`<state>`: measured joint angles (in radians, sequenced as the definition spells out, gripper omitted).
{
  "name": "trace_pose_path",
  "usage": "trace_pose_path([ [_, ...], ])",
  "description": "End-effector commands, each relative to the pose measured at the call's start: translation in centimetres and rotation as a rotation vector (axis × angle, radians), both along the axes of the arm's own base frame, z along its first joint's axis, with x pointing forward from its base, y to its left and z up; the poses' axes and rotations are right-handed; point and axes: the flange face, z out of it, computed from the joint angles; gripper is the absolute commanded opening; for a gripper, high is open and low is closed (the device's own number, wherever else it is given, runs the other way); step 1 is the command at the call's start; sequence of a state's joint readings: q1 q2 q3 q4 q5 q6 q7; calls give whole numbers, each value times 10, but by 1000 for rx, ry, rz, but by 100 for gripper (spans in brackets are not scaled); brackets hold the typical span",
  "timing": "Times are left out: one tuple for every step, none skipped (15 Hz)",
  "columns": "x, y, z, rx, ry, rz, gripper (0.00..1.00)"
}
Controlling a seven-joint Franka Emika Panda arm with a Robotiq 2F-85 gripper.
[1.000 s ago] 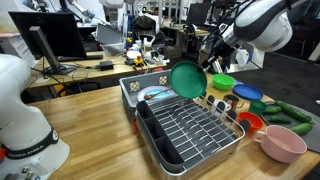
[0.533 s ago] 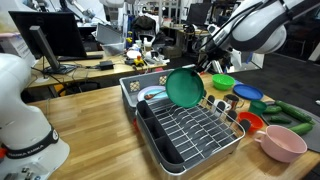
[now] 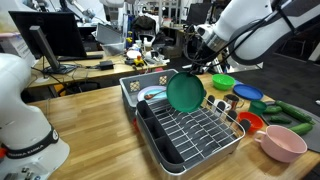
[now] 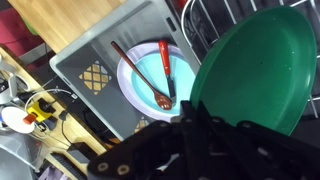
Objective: Put the green plate on the dish rack
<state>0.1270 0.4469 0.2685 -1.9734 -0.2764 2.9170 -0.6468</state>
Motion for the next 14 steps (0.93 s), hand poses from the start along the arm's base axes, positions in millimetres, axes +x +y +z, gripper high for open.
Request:
trace_pose_path([
  [-4, 16, 0, -60, -6, 66, 2],
  [-5, 14, -1, -30, -11, 41, 7],
  [-7, 18, -2, -32, -7, 50, 7],
  [-7, 20, -3, -33, -6, 53, 7],
  [-7, 19, -3, -34, -6, 53, 7],
  [-7, 18, -3, -35, -6, 52, 7],
  [-6, 18, -3, -35, -7, 51, 7],
  [-6, 18, -2, -35, -7, 51, 7],
  [-6, 18, -2, -35, -7, 51, 7],
  [-7, 21, 1, -40, -21, 62, 2],
  [-9, 21, 4, -62, -34, 67, 2],
  [-10, 21, 7, -94, -58, 78, 2],
  [-11, 22, 8, -121, -77, 92, 2],
  [-13, 24, 9, -147, -98, 99, 2],
])
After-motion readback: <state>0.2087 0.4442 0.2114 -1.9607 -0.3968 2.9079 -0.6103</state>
